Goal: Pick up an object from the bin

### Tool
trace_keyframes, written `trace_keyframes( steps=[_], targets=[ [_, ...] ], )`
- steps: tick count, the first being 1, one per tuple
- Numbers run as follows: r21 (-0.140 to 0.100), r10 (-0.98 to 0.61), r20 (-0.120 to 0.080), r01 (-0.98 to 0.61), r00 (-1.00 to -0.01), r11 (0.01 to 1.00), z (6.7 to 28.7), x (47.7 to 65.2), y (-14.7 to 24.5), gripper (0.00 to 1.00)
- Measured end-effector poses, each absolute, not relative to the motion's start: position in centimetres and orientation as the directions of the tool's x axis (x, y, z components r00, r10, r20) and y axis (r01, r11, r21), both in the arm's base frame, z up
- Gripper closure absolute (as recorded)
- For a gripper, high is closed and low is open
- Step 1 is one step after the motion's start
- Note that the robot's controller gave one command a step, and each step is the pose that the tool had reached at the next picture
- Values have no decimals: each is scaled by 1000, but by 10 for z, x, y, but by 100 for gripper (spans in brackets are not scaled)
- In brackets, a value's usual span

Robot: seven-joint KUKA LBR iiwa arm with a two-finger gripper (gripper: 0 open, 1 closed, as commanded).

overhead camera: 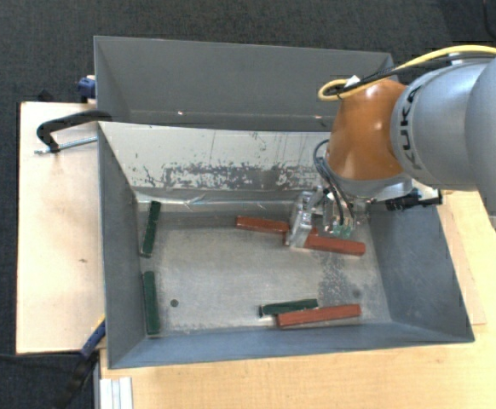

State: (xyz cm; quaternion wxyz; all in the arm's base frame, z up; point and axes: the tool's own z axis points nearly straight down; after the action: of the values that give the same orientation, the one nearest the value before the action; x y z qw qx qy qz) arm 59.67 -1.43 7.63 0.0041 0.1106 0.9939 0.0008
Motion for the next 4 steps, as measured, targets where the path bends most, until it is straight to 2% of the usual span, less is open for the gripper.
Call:
trace_keyframes(
  steps=[1,2,3,4],
  targets=[
    [2,219,-5,219,-976,976,75,596,-14,0],
    [3,219,-6,219,-976,976,77,596,-14,100],
    [2,219,-5,219,-976,976,74,595,-14,0],
    [4,219,-8,219,-976,976,77,597,-13,100]
  ],
)
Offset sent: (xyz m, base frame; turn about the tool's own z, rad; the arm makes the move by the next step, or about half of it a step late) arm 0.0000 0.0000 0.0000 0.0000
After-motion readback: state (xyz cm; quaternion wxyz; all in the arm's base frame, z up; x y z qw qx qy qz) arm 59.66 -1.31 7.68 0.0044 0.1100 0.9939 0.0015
